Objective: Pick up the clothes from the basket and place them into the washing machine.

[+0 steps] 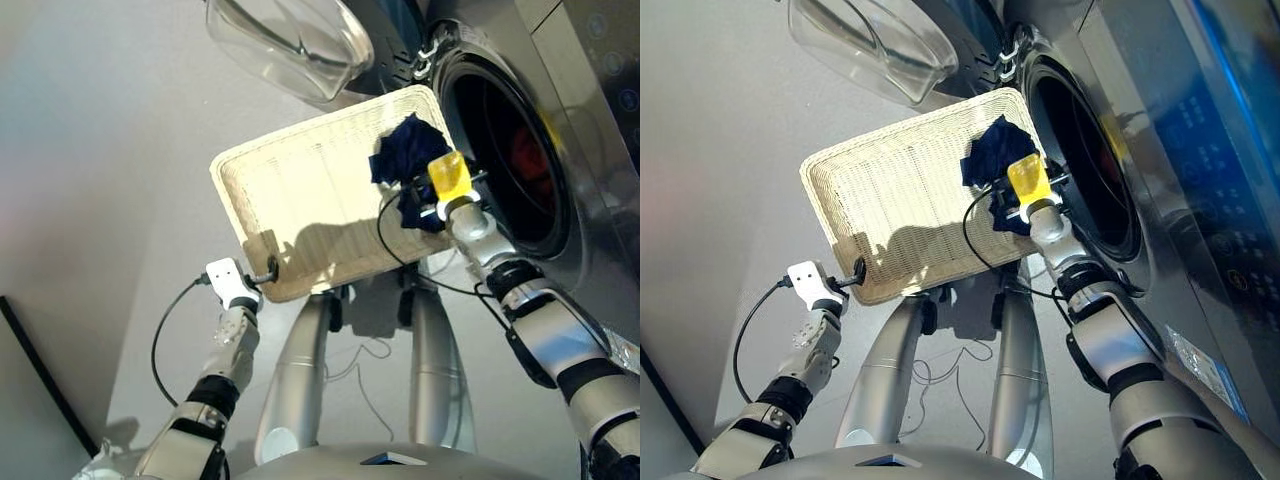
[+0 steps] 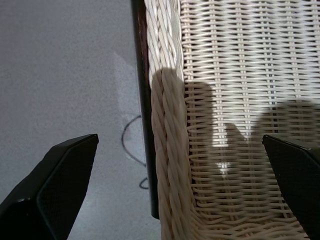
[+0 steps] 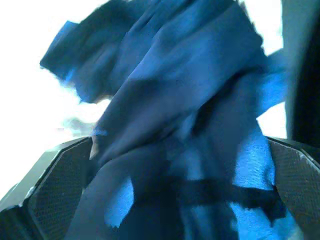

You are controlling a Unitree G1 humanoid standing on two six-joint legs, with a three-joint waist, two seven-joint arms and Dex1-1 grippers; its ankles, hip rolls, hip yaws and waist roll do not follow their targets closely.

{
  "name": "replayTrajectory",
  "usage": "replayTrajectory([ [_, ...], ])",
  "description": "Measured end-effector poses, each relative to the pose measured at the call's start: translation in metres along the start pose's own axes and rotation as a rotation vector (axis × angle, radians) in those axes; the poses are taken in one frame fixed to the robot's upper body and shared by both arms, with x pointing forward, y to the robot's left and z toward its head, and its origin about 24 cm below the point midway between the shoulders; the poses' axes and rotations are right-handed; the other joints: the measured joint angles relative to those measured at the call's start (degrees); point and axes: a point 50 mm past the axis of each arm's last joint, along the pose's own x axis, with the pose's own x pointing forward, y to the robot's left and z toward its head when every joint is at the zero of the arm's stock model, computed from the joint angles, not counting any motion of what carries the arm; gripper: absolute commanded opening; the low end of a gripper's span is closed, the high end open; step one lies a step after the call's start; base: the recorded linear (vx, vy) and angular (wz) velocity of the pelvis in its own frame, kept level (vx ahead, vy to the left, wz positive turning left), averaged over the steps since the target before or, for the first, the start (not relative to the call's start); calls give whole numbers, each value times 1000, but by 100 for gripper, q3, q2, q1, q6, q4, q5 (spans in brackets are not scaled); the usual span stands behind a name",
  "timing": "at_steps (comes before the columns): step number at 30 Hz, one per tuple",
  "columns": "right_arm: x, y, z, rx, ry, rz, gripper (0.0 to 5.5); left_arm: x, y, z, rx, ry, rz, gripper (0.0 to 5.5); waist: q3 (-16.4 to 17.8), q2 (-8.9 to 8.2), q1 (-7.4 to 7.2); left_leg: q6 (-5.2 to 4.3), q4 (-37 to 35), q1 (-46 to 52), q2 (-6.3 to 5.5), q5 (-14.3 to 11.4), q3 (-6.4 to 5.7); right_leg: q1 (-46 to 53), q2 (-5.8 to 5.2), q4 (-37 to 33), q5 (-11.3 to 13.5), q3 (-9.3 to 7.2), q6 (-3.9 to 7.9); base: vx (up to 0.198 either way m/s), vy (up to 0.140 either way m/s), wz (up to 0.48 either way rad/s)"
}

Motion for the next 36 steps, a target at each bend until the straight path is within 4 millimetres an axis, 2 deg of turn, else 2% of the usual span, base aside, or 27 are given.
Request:
replayTrajectory([
  [6, 4, -18, -3, 12, 72, -80, 550, 12, -13, 17, 5, -50, -25, 550, 16, -3, 246, -81, 537, -585, -34, -88, -142, -537, -23, 583, -204, -50, -88, -4, -2, 62],
  [8, 8, -24, 8, 26, 55, -111, 550, 13, -14, 19, 5, -57, -18, 550, 102, 0, 271, -82, 657, -695, -35, -113, -158, -648, -35, 728, -233, -54, -112, 0, 0, 0],
  [9, 9, -27, 12, 33, 50, -123, 550, 13, -13, 19, 6, -56, -13, 550, 175, 0, 267, -114, 722, -711, -30, -149, -160, -670, -66, 791, -248, -54, -131, 0, 0, 0],
  [10, 10, -29, 14, 39, 51, -135, 522, 13, -14, 18, 7, -53, -15, 550, 179, 1, 267, -120, 745, -758, -33, -160, -181, -728, -74, 837, -260, -54, -148, 0, 0, 0],
  [11, 10, -31, 14, 54, 52, -145, 356, 13, -14, 18, 7, -53, -15, 550, 179, 1, 273, -124, 783, -801, -31, -163, -194, -773, -76, 852, -267, -57, -158, 0, 0, 0],
  [12, 11, -32, 17, 68, 47, -157, 112, 13, -13, 18, 9, -53, -14, 550, 180, 1, 271, -126, 803, -847, -21, -163, -196, -811, -73, 870, -273, -64, -168, 0, 0, 0],
  [13, 12, -34, 18, 74, 44, -169, 0, 13, -13, 18, 10, -53, -14, 550, 180, 1, 264, -123, 806, -867, -13, -160, -196, -829, -66, 867, -277, -64, -178, 51, 13, 14],
  [21, 11, -34, 16, 146, 55, -185, 0, 13, -12, 19, 11, -48, -14, 550, 179, 0, 253, -110, 755, -708, 43, -161, -136, -672, -4, 748, -251, -30, -159, 31, 6, -11],
  [25, 9, -28, 15, 242, 24, -181, 0, 13, -11, 18, 11, -44, -10, 550, 177, -1, 219, -105, 506, -354, 43, -130, -99, -362, 7, 546, -229, 2, -144, 0, 0, 0],
  [28, 5, -27, 22, 392, -56, -198, 0, 12, -9, 17, 11, -42, -5, 550, 177, -2, 201, -95, 289, -73, 45, -107, -67, -110, 22, 371, -216, 27, -126, 0, 0, 0],
  [31, -2, -38, 38, 611, -196, -257, 0, 10, -7, 16, 8, -41, 3, 550, 174, 1, 179, -72, 112, 118, 60, -77, 70, -9, 60, 222, -123, 151, -124, 17, 27, -132],
  [33, -8, -53, 47, 783, -292, -319, 0, 8, -3, 15, 1, -42, 14, 550, 174, 3, 174, -50, 20, 211, 55, -76, 184, 28, 84, 135, -96, 262, -94, 15, 29, -229],
  [36, -17, -78, 48, 899, -375, -443, 0, 6, 0, 13, 4, -41, 22, 550, 176, 14, 100, -25, -77, 389, 55, -72, 283, 164, 91, 30, -62, 330, -68, 6, 14, -71],
])
